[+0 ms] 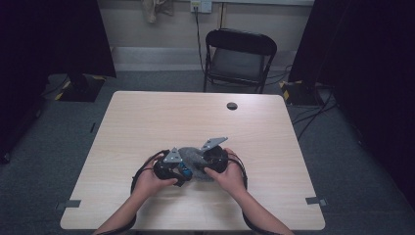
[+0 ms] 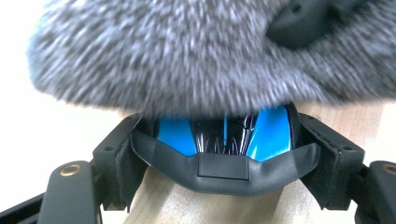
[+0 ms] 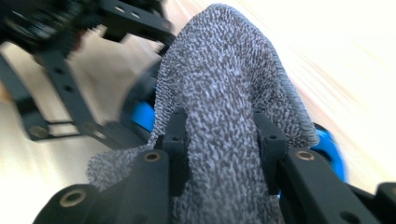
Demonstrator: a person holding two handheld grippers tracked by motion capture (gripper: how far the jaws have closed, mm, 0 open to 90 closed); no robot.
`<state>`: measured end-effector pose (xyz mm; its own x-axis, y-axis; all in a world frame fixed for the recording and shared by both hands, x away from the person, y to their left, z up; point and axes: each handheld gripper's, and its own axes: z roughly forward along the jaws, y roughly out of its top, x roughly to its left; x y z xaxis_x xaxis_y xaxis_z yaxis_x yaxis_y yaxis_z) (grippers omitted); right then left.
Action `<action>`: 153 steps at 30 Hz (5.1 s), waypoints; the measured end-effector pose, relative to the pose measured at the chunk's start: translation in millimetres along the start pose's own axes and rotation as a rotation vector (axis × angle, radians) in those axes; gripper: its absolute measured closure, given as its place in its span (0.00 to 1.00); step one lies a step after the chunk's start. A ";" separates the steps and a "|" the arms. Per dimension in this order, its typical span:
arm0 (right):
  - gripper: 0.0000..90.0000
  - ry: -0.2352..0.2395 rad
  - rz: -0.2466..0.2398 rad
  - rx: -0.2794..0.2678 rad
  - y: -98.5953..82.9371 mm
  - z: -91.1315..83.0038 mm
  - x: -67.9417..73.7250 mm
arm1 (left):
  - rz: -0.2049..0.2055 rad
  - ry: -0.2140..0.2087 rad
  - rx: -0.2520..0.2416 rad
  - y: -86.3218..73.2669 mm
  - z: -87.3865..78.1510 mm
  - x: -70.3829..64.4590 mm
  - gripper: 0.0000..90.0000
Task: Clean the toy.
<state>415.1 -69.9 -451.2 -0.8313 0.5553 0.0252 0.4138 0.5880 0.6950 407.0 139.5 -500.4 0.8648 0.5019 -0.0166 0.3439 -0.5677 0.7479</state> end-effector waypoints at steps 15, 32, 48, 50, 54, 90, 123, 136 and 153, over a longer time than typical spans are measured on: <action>0.72 -0.048 0.131 -0.009 -25.2 -11.1 -40.5 | -0.001 0.000 -0.001 0.0 0.1 -0.2 0.27; 0.71 -0.127 0.181 0.015 -53.0 -32.1 -66.5 | -0.001 0.000 -0.001 0.0 0.1 -0.2 0.27; 0.53 -0.168 0.187 0.051 -79.9 -51.0 -63.9 | -0.003 0.002 -0.003 0.0 0.1 -0.6 0.27; 0.46 -0.166 0.196 0.045 -79.7 -50.9 -63.2 | -0.003 0.002 -0.003 -0.1 0.1 -0.6 0.27; 0.37 -0.174 0.195 0.034 -74.9 -52.0 -60.6 | -0.003 0.002 -0.003 -0.1 0.1 -0.7 0.27; 0.70 -0.180 0.187 0.047 -80.2 -41.1 -63.9 | -0.010 -0.011 -0.099 10.5 -33.5 6.1 0.21; 0.75 -0.071 0.065 -0.055 -66.6 -75.9 -16.6 | -0.093 -0.085 -0.073 13.0 -8.6 18.2 0.45; 0.75 0.130 -0.028 -0.009 -61.6 -41.2 27.0 | -0.105 -0.093 -0.083 11.6 -9.0 18.7 0.46; 0.76 0.054 0.000 0.076 -51.0 -18.9 7.7 | -0.089 -0.087 -0.082 9.6 -11.8 17.7 0.47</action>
<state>380.6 -106.8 -472.9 -0.8495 0.5236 0.0651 0.4386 0.6320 0.6389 421.3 150.6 -485.7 0.8620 0.4873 -0.1398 0.3924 -0.4666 0.7927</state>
